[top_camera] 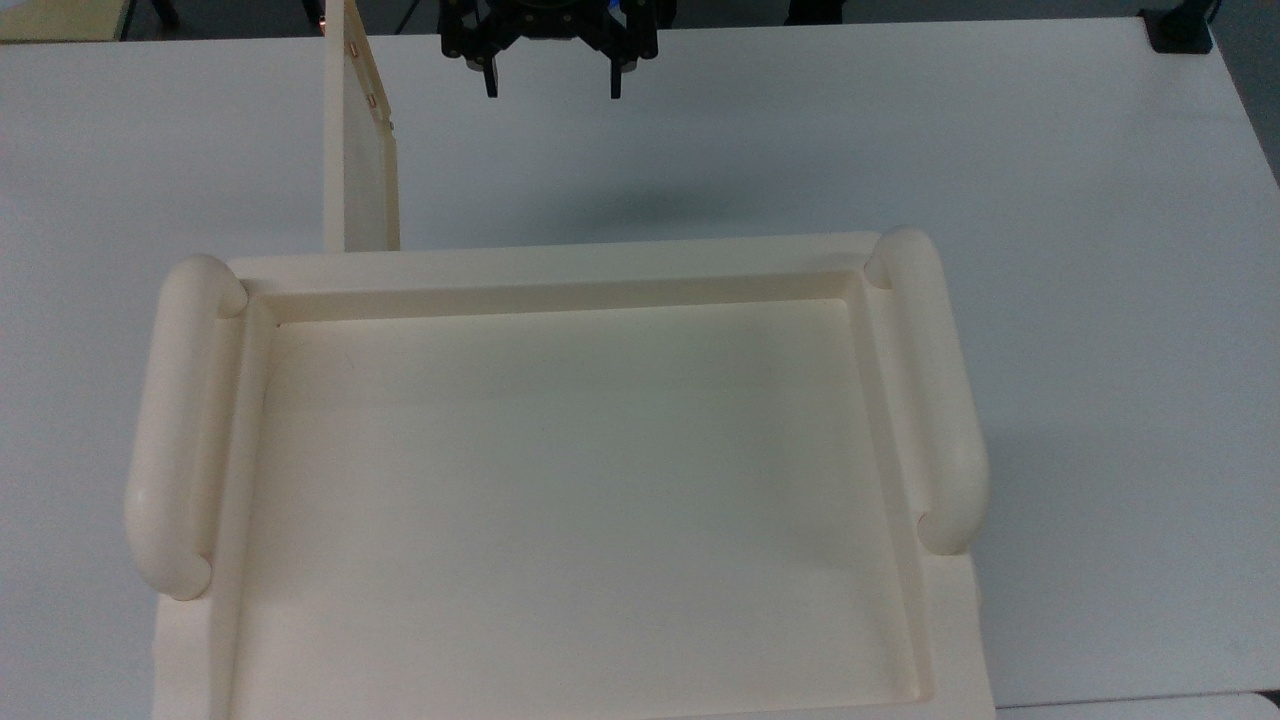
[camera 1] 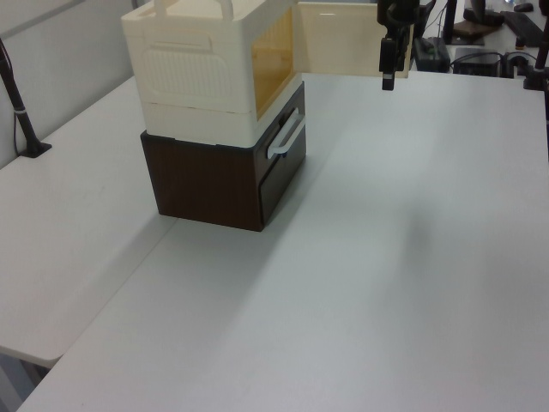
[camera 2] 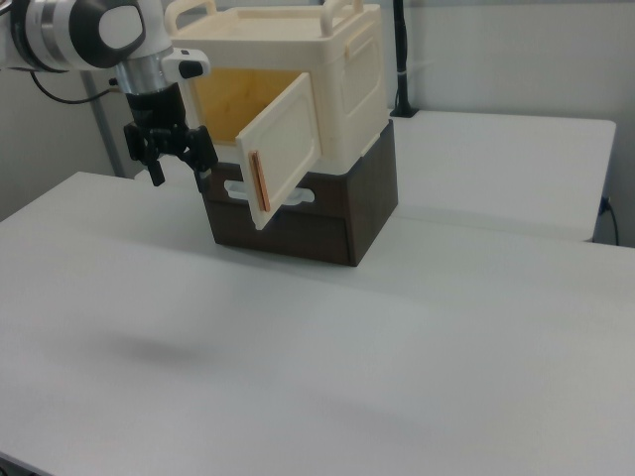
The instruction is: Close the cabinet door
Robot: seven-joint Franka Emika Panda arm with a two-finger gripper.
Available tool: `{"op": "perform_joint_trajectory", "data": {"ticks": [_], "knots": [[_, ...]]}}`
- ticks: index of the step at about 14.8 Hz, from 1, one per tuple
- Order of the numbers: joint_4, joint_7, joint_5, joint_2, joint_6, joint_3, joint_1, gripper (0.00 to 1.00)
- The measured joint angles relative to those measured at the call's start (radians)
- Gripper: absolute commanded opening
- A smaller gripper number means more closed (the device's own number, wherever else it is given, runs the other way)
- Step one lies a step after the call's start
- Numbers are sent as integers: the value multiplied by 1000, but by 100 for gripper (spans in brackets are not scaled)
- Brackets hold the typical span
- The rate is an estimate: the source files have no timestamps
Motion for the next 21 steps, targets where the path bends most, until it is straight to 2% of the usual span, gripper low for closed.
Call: {"op": "perform_joint_trajectory", "data": {"ticks": [10, 11, 12, 13, 14, 15, 16, 21], "knots": [[-1, 0, 0, 0, 0, 4, -10, 100], [-1, 0, 0, 0, 0, 4, -10, 91], [-1, 0, 0, 0, 0, 4, -10, 68], [-1, 0, 0, 0, 0, 4, -10, 38], [-1, 0, 0, 0, 0, 4, -10, 16], [-1, 0, 0, 0, 0, 4, -10, 5], [-1, 0, 0, 0, 0, 4, -10, 0], [0, 0, 0, -1, 0, 4, -10, 0]]}}
